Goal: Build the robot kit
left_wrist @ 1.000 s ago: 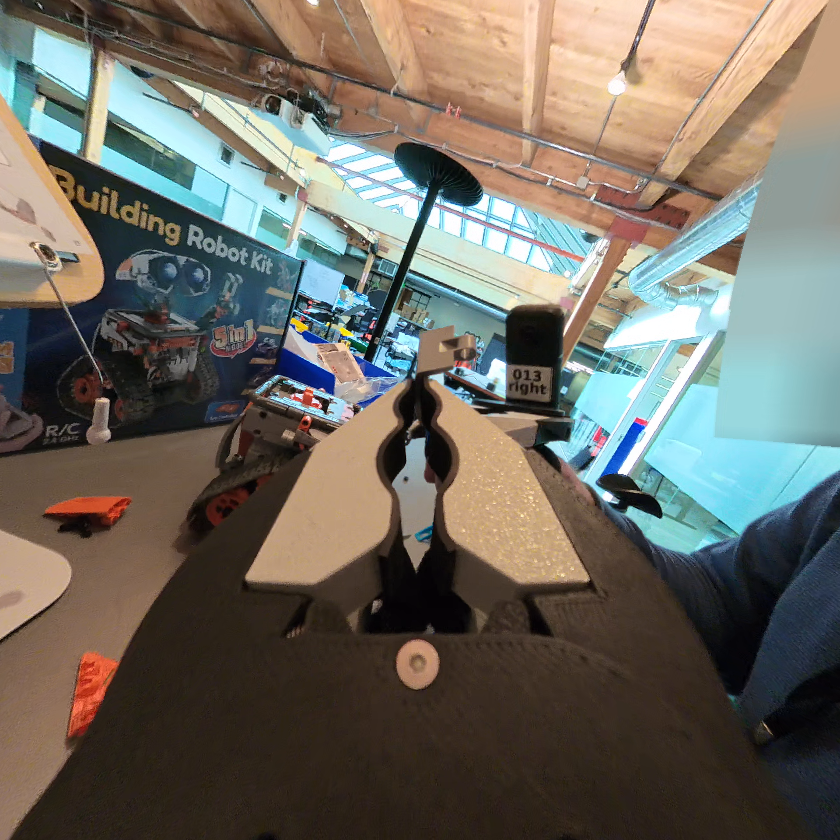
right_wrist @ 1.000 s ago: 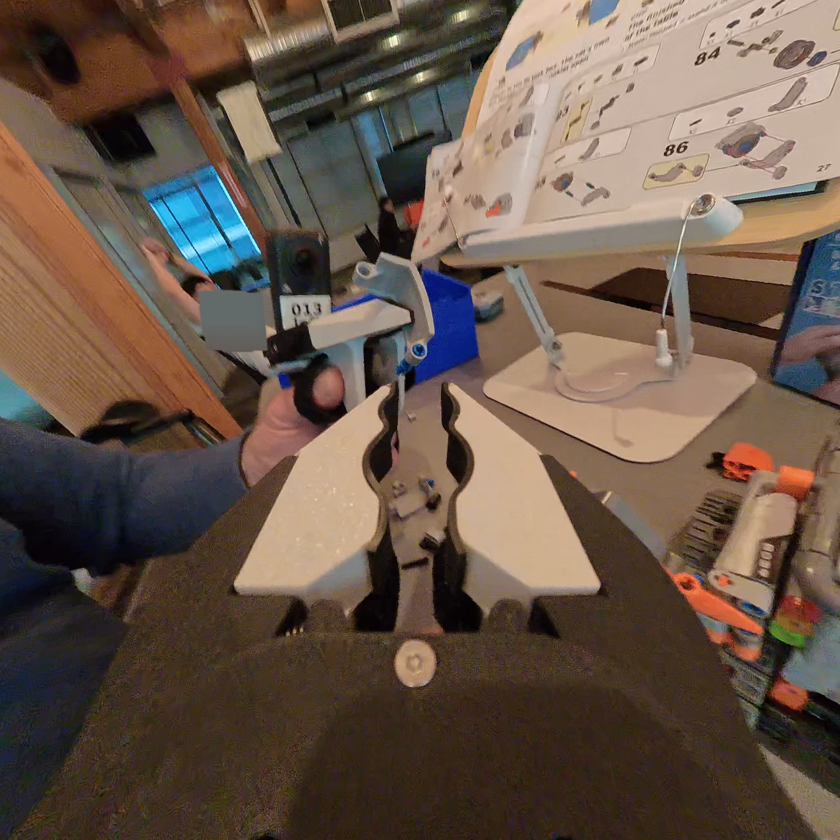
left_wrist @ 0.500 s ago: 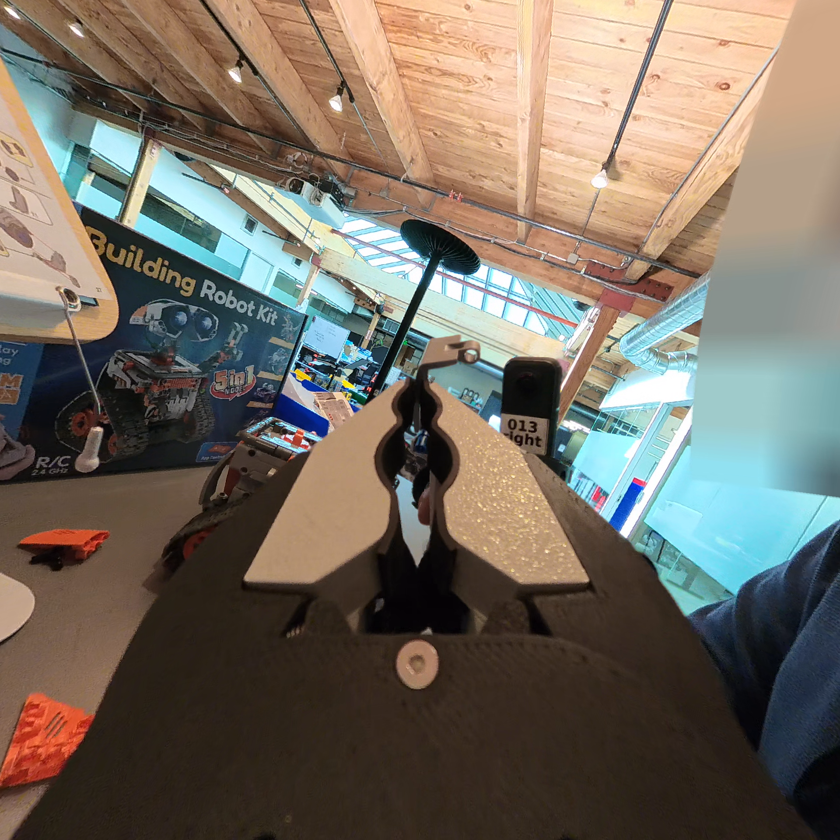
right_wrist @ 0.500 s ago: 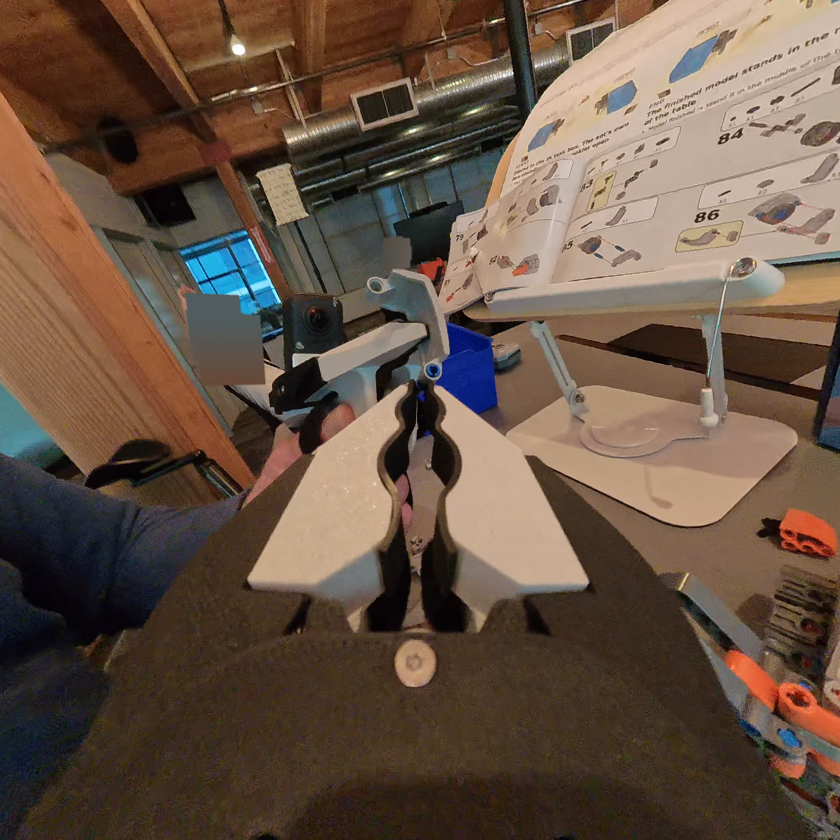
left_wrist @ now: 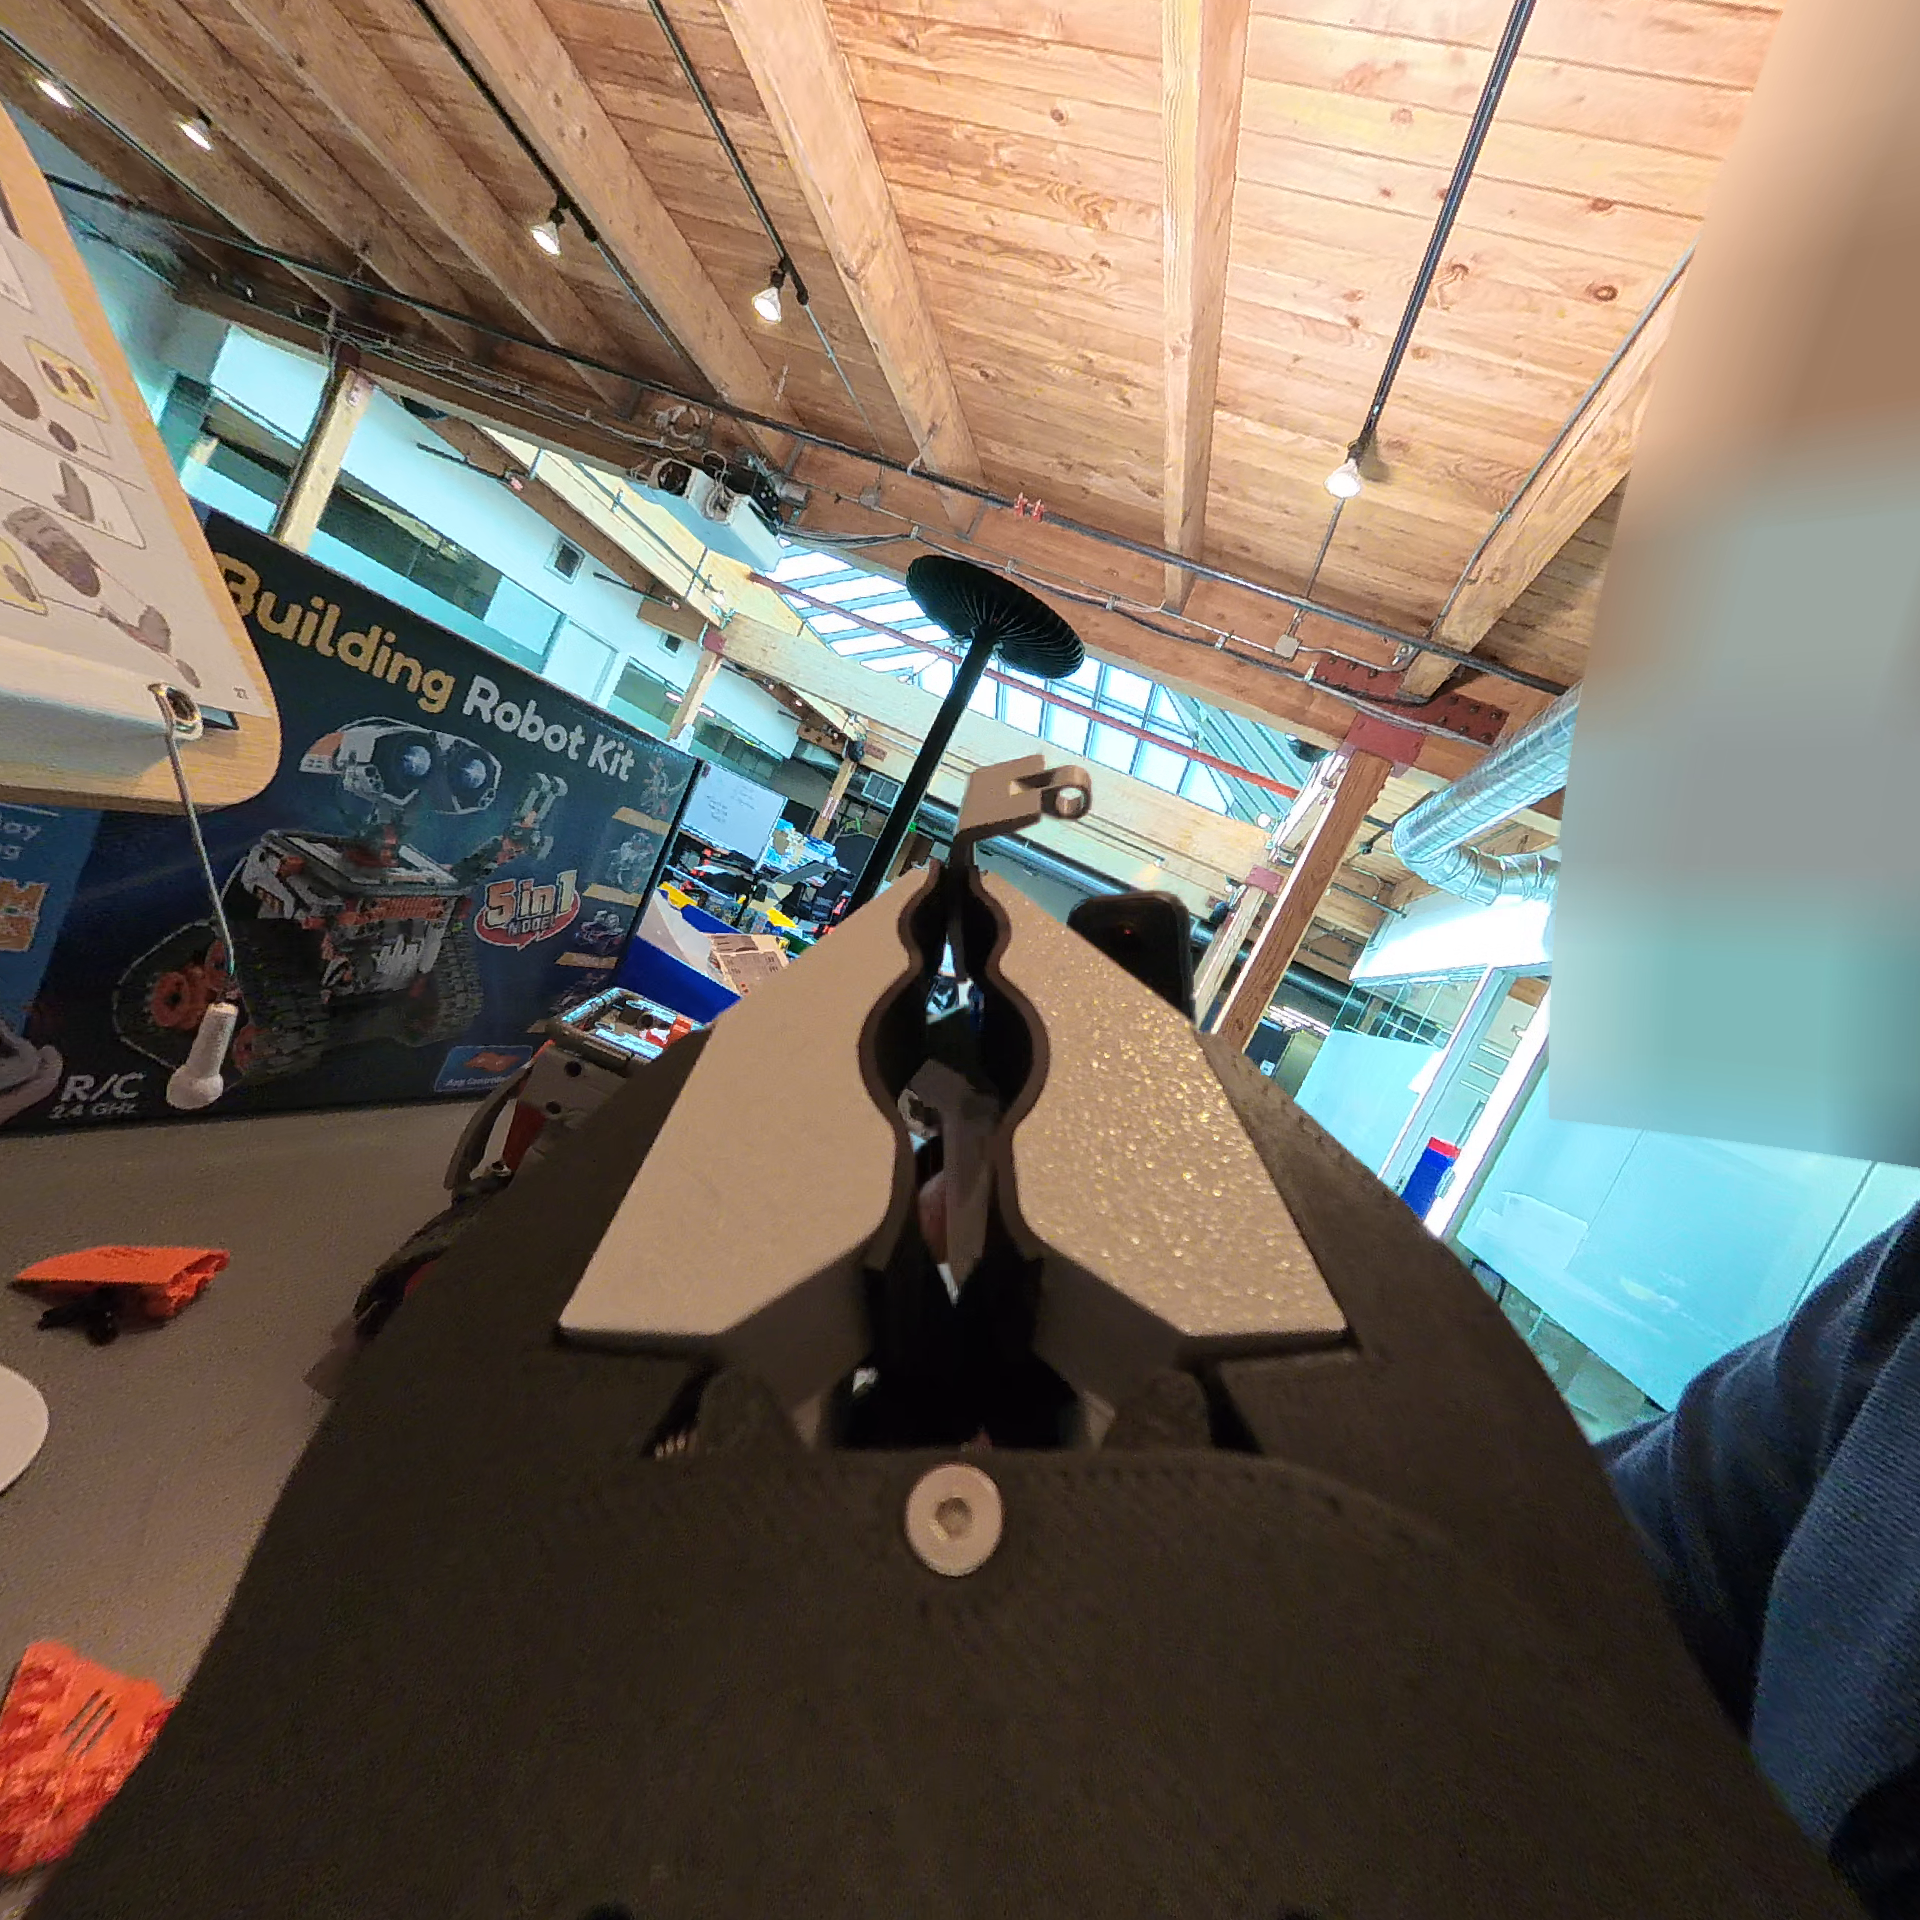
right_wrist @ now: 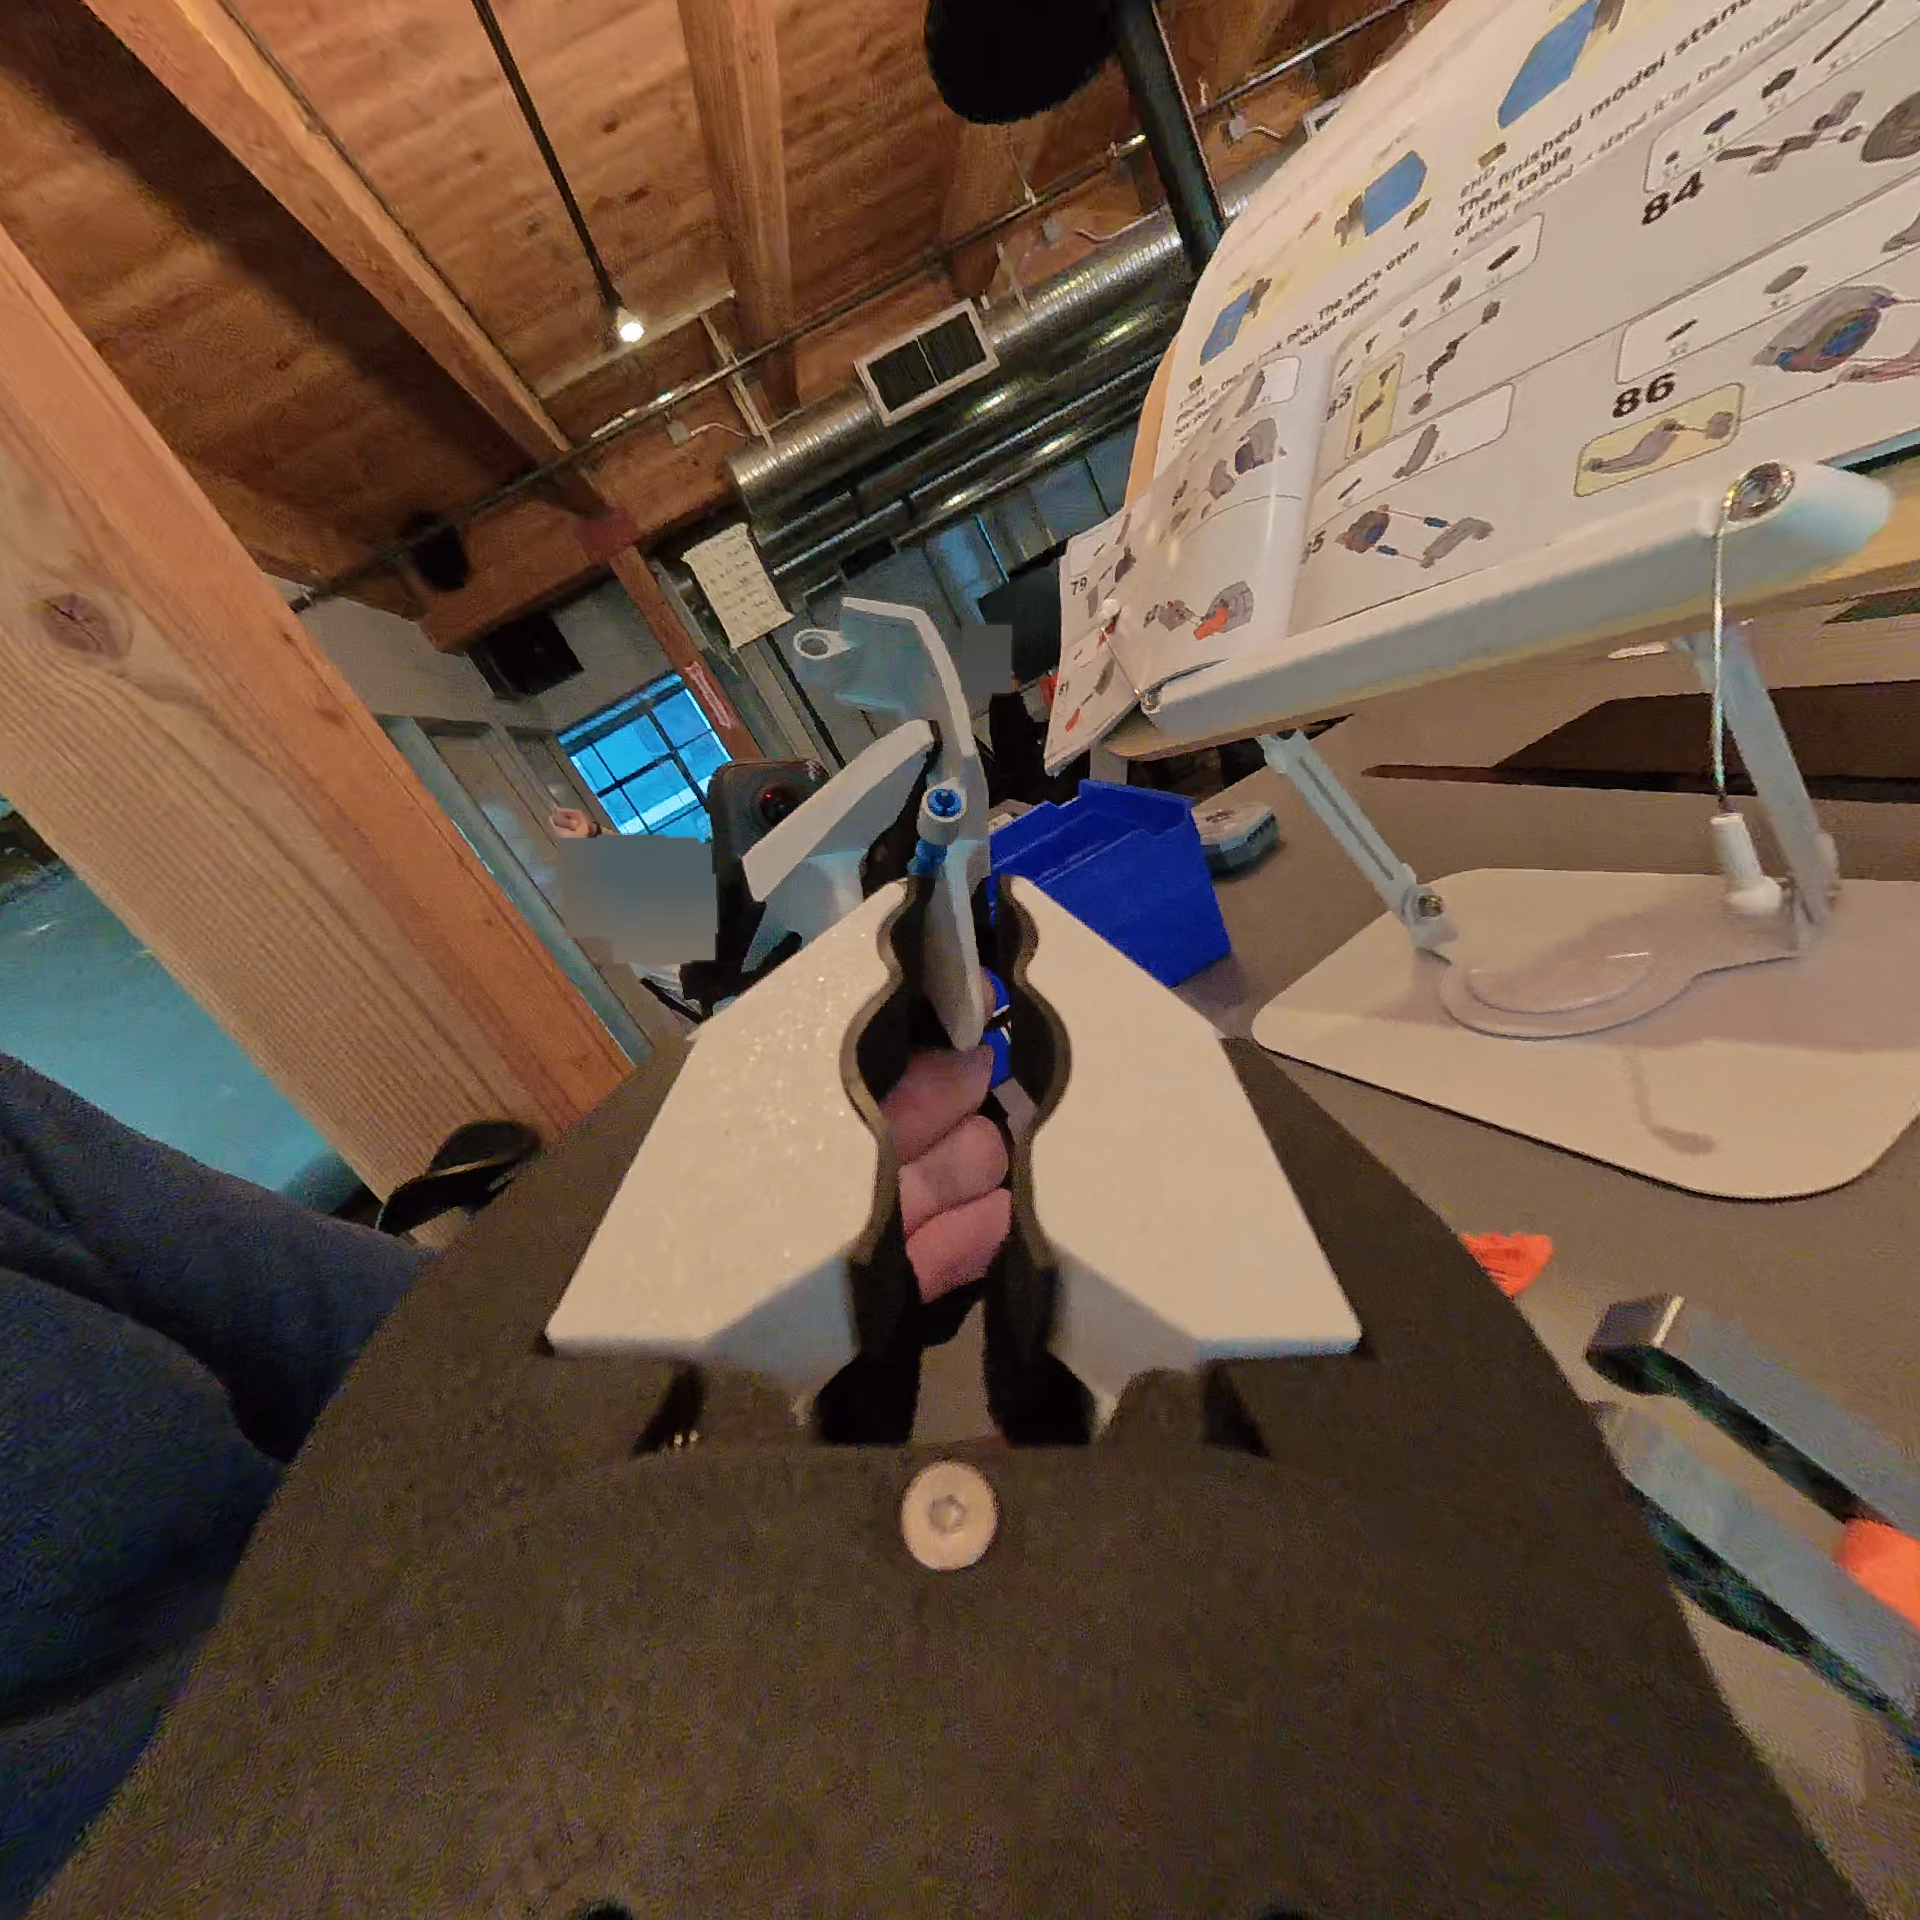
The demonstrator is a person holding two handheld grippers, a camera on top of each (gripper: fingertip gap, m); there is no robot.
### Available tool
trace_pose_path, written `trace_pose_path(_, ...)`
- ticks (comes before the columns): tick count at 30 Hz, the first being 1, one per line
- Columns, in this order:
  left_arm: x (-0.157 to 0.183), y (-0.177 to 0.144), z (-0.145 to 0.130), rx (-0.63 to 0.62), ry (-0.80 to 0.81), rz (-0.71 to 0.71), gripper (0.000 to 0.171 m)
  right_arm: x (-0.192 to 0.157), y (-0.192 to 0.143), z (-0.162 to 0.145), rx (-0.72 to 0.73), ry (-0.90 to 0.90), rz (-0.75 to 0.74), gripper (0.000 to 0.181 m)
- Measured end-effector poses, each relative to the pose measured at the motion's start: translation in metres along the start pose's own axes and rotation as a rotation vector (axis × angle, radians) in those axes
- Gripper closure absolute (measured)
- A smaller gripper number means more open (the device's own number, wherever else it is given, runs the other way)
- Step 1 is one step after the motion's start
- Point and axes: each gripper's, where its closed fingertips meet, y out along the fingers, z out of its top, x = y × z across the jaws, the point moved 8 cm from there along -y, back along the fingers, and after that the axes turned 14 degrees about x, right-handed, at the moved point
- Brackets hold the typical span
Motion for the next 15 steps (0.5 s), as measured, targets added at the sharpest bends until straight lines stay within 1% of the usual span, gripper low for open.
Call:
trace_pose_path(1,-0.0004,0.0002,0.0007,0.003,0.006,0.002,0.171,-0.0023,0.0008,-0.0009,0.014,0.017,0.010,0.177)
trace_pose_path(2,-0.0002,0.0004,0.0006,0.002,0.019,0.001,0.171,-0.0039,0.0019,-0.0016,0.027,0.053,0.027,0.178)
trace_pose_path(5,0.0017,0.0008,0.0008,0.009,0.030,-0.004,0.171,-0.0021,0.0024,-0.0015,0.056,0.137,0.071,0.174)
trace_pose_path(6,0.0012,0.0006,-0.0002,0.004,0.036,0.001,0.171,-0.0031,0.0027,-0.0020,0.057,0.150,0.091,0.168)
trace_pose_path(7,0.0014,0.0007,-0.0017,0.001,0.029,-0.008,0.171,-0.0040,0.0031,-0.0008,0.072,0.160,0.097,0.166)
trace_pose_path(8,0.0019,0.0011,-0.0028,0.003,0.024,-0.011,0.171,-0.0034,0.0033,0.0008,0.081,0.157,0.090,0.169)
trace_pose_path(9,0.0027,0.0014,-0.0028,0.002,0.030,-0.014,0.171,-0.0019,0.0037,0.0009,0.067,0.135,0.071,0.179)
trace_pose_path(12,0.0021,0.0014,-0.0031,0.005,0.028,-0.030,0.171,-0.0037,0.0034,0.0031,0.054,0.086,0.051,0.180)
trace_pose_path(15,-0.0018,-0.0007,-0.0050,-0.046,0.033,-0.034,0.171,-0.0002,-0.0004,0.0073,-0.006,0.017,0.033,0.180)
